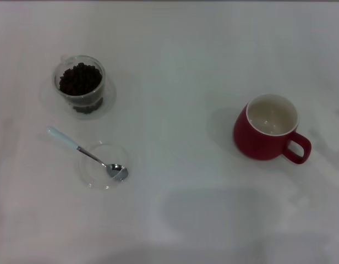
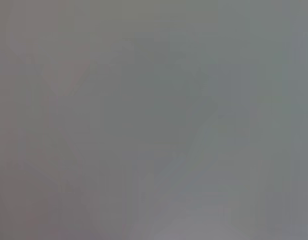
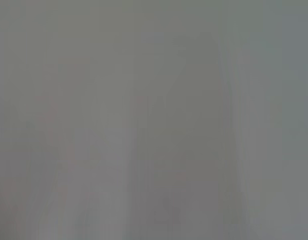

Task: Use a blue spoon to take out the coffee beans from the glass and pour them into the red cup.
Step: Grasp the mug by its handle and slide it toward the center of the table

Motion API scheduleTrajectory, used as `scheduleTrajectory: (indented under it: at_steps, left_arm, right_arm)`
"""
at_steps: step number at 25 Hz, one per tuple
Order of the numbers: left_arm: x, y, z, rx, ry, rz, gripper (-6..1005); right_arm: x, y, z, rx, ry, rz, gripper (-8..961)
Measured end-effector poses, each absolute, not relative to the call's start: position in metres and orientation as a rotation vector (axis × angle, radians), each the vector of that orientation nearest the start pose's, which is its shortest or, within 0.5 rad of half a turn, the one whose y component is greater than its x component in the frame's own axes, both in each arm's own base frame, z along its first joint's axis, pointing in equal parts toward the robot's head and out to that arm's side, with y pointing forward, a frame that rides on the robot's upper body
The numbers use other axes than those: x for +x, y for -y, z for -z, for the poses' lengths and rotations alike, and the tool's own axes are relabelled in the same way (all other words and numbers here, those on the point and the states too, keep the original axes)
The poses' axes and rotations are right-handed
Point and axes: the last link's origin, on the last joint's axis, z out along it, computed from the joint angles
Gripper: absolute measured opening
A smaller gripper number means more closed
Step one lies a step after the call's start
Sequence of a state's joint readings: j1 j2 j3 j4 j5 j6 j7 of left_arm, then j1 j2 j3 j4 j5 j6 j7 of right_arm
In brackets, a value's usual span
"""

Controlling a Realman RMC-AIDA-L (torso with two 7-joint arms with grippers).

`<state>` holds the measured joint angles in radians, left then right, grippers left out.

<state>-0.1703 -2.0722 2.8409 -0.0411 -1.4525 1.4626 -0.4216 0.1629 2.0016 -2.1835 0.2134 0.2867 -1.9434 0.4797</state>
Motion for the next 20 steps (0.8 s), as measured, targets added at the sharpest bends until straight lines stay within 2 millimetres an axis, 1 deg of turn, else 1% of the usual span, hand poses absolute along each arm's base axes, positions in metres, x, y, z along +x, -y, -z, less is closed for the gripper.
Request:
scheduleTrajectory:
  at_steps: [4, 7, 8, 10, 12, 15, 20]
  left_arm:
    - [-0.408, -0.209, -0.037, -1.433, 0.655, 0.710, 885]
    - [-0.408, -0.204, -0.038, -1.503, 0.637, 0.705, 885]
    - [-0.408, -0.204, -0.038, -1.503, 0.637, 0.705, 885]
    - [-0.410, -0.192, -0.041, -1.530, 0.622, 0.691, 885]
    - [-0.413, -0.186, -0.044, -1.521, 0.624, 0.684, 885]
    - [-0.414, -0.183, -0.046, -1.511, 0.628, 0.681, 885]
    - [-0.414, -0.182, -0.045, -1.512, 0.626, 0.680, 885]
  right_arm:
    - [0.370, -0.154, -0.034, -1.928, -0.461, -0.937, 829]
    - [0.373, -0.150, -0.033, -1.955, -0.488, -0.915, 829]
    - [0.374, -0.149, -0.032, -1.966, -0.496, -0.911, 829]
    - [0.374, -0.147, -0.030, -1.994, -0.509, -0.901, 828]
    - [0.375, -0.146, -0.026, -2.025, -0.523, -0.887, 828]
    - [0.376, -0.147, -0.016, -2.076, -0.550, -0.867, 828]
    - [0.376, -0.157, 0.001, -2.119, -0.578, -0.833, 829]
